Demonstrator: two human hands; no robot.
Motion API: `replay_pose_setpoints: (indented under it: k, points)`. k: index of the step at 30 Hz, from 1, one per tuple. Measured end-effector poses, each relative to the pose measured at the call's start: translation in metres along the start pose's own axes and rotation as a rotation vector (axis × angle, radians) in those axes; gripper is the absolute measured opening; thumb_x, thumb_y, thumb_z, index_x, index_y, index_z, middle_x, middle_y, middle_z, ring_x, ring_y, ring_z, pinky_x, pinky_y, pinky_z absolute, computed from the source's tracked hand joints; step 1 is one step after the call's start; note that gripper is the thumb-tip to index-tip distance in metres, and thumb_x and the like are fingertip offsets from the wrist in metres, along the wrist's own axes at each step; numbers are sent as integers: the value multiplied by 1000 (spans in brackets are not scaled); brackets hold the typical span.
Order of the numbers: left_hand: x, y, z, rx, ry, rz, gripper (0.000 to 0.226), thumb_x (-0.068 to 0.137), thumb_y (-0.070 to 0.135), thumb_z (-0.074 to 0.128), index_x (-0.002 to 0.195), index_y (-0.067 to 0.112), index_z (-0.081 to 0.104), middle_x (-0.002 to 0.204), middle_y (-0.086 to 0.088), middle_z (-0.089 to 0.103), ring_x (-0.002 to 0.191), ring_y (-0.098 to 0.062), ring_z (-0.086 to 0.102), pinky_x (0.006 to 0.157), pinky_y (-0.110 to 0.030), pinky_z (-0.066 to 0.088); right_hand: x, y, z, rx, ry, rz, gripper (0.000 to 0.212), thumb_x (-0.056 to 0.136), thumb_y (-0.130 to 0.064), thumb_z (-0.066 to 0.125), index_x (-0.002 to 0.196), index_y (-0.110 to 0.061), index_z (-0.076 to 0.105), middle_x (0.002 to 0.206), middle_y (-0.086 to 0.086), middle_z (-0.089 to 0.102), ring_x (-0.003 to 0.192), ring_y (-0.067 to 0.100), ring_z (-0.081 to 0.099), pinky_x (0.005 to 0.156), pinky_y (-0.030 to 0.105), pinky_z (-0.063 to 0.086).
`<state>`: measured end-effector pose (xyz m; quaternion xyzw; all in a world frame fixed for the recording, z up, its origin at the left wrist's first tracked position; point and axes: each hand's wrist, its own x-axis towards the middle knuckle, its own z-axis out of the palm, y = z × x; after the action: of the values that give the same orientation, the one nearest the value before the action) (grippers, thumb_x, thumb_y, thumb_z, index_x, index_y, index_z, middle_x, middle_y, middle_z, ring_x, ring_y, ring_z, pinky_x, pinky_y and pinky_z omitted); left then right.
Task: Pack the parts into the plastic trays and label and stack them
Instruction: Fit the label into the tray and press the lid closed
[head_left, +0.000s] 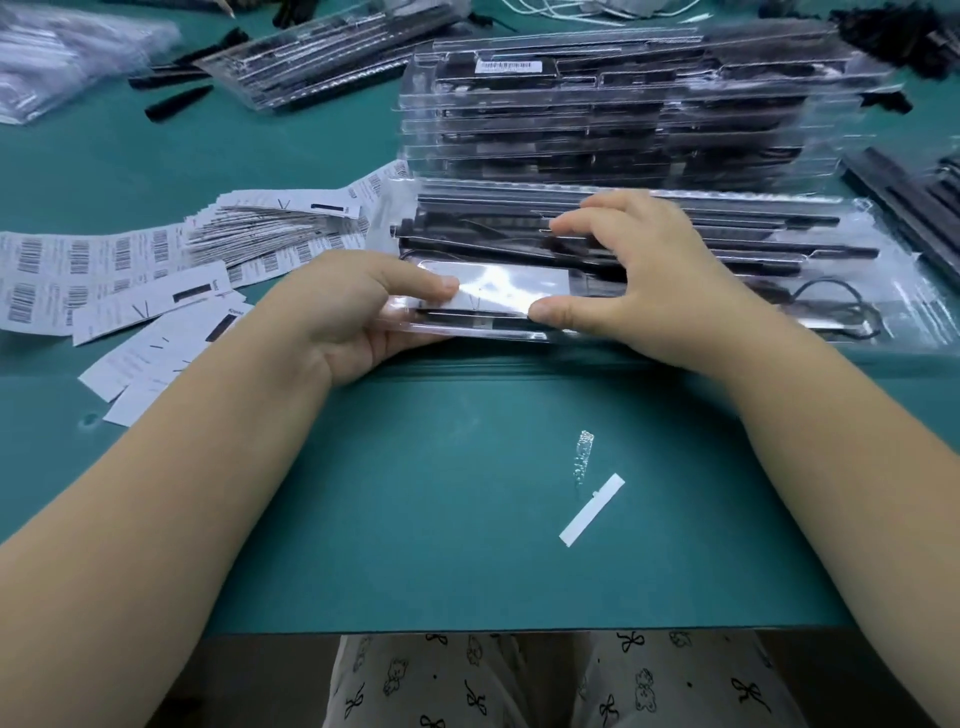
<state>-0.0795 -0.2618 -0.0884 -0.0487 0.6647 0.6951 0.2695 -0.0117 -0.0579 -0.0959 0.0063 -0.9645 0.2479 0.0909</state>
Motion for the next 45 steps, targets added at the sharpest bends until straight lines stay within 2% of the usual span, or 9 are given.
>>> replay_pose_setpoints:
  k: [7, 11, 16, 20, 23, 28, 37, 41, 45]
  points:
    - [-7, 5, 0, -36, -43, -14, 13, 86, -2, 56, 96, -1, 63, 83, -10, 73, 68, -18, 72, 53, -21, 55, -7, -14, -4, -149, -79, -319, 75, 67, -58, 71, 130, -21, 57, 139, 4, 47, 130, 25, 36, 110, 44, 28]
    - [-10, 10, -1, -68, -40, -13, 10, 88, -3, 50, 91, -1, 59, 79, -11, 74, 68, -20, 72, 49, -22, 54, -9, -18, 1, -325, 161, -491, 37, 71, -13, 76, 107, -6, 71, 102, 11, 68, 91, 37, 57, 77, 49, 50]
    - [-16, 15, -3, -64, -130, -4, 16, 90, 2, 44, 94, 0, 59, 82, -12, 74, 70, -25, 72, 49, -24, 55, -14, -33, 13, -468, 295, -434, 22, 69, -1, 63, 89, -7, 71, 81, 11, 64, 74, 31, 57, 53, 32, 45]
    - [-4, 19, -23, 587, 327, 184, 21, 87, 30, 55, 86, 11, 63, 70, -5, 65, 43, -14, 59, 40, -19, 42, -15, -32, 15, -531, 408, -456, 19, 66, 1, 66, 76, -14, 73, 68, 2, 62, 63, 25, 56, 43, 26, 41]
    - [8, 19, -43, 1029, 710, 442, 31, 80, 39, 52, 70, 12, 62, 67, -8, 61, 65, -25, 52, 51, -24, 34, -14, -32, 20, -551, 440, -483, 19, 65, 0, 67, 73, -15, 73, 64, 1, 61, 60, 25, 56, 41, 25, 42]
    - [21, 10, -43, 1189, 589, 431, 41, 83, 46, 57, 72, 8, 68, 74, -18, 64, 75, -31, 57, 61, -33, 42, -14, -30, 20, -485, 385, -522, 16, 66, -4, 66, 78, -10, 73, 69, 6, 62, 62, 27, 56, 46, 29, 46]
    - [33, 10, -45, 895, 528, 434, 18, 75, 21, 47, 67, 5, 51, 68, -11, 41, 63, -19, 35, 61, -32, 33, -21, -36, 3, -412, -32, -362, 32, 71, -29, 68, 101, -23, 63, 86, -6, 45, 86, 22, 48, 61, 30, 37]
    - [34, 14, -42, 495, 427, 335, 11, 76, 19, 48, 76, 11, 56, 74, -13, 53, 49, -22, 55, 64, -39, 57, -23, -40, -2, -352, -187, -362, 37, 71, -47, 58, 105, -31, 56, 90, -12, 42, 82, 12, 41, 66, 28, 36]
    - [38, 14, -44, 461, 417, 352, 12, 77, 20, 47, 72, 16, 57, 69, -5, 54, 49, -19, 52, 53, -27, 51, -24, -43, -5, -211, -266, -318, 46, 70, -71, 40, 97, -37, 55, 86, -16, 47, 76, 5, 45, 68, 25, 38]
